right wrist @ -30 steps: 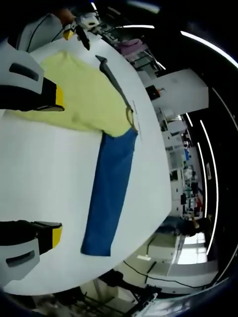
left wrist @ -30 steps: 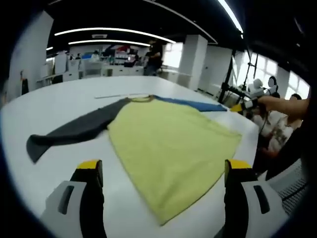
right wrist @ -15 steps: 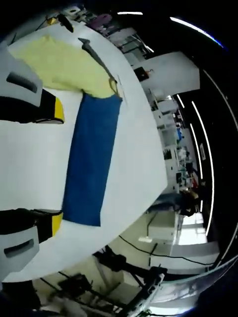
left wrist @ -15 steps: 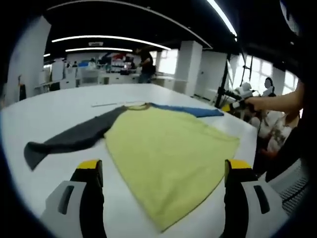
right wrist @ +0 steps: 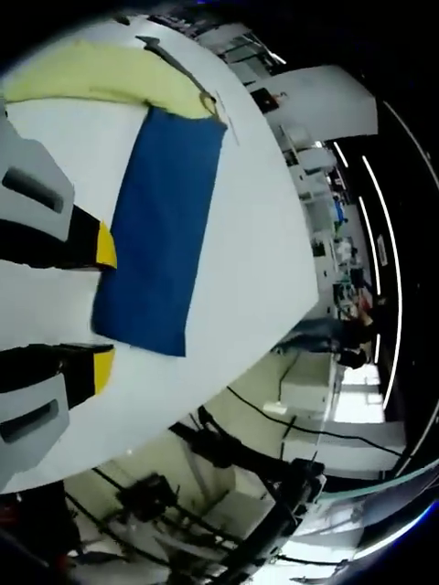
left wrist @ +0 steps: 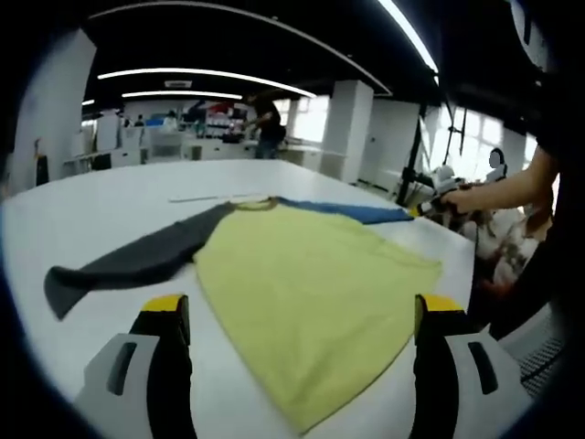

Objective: Fold the garment on the visible template until the final outline fits inside the template.

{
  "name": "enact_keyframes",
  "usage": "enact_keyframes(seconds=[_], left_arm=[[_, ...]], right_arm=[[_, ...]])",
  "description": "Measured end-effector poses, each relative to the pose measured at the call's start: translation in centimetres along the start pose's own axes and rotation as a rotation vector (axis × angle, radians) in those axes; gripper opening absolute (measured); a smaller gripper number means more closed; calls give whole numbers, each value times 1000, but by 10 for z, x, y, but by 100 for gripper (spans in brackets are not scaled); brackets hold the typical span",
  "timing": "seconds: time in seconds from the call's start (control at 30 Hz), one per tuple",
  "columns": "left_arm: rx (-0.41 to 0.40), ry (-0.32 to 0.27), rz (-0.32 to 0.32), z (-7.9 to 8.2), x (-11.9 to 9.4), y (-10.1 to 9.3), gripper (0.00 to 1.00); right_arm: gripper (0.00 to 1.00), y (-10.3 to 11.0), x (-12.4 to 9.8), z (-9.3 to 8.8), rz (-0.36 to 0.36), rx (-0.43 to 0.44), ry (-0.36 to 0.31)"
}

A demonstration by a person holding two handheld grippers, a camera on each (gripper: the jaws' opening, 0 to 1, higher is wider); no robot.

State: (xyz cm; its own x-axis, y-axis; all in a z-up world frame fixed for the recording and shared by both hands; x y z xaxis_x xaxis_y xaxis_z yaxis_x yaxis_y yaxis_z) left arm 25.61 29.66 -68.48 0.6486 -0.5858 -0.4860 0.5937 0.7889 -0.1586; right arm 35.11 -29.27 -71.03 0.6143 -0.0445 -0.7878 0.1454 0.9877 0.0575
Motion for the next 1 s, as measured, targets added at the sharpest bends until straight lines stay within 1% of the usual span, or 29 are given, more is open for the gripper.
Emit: enact_keyframes(seconds=[0.13, 0.17, 0.3, 0.4, 0.6, 0.77, 0.87, 1.0], left_arm=[[11, 11, 0, 0, 2, 1, 99], [12, 13, -1, 0, 2, 1, 99], [9, 15, 4, 0, 2, 2, 99], [6, 21, 7, -1, 1, 2, 99], [1, 29, 14, -3, -2, 2, 99], [9, 48, 23, -6, -5, 4, 99], [12, 44, 26, -6, -6, 4, 99], [14, 39, 31, -4, -8, 4, 99]], right_arm=[[17, -2, 1, 0, -14, 21, 4], [16, -2, 1, -1, -24, 27, 13], [14, -2, 3, -2, -20, 45, 15], [12, -1, 4, -1, -21, 45, 17], [8, 2, 6, 0, -50, 1, 29], [5, 1, 6, 1, -64, 12, 33], [3, 1, 7, 1, -64, 0, 29], [0, -2, 8, 3, -49, 24, 27]])
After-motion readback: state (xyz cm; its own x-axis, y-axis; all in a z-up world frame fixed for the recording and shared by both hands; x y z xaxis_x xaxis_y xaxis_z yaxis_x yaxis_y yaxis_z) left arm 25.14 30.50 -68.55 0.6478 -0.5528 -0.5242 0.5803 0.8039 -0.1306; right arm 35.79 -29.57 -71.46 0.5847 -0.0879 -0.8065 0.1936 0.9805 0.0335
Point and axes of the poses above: the point that each gripper's makers call its tool centre point, and the gripper's own axes: x roughly forward along the fingers, y roughly to its left, z roughly out of its top, the point moved 10 cm from there along -x, roughly backward along the fingers, and after that the axes turned 9 degrees about y, right-handed, at the moved point
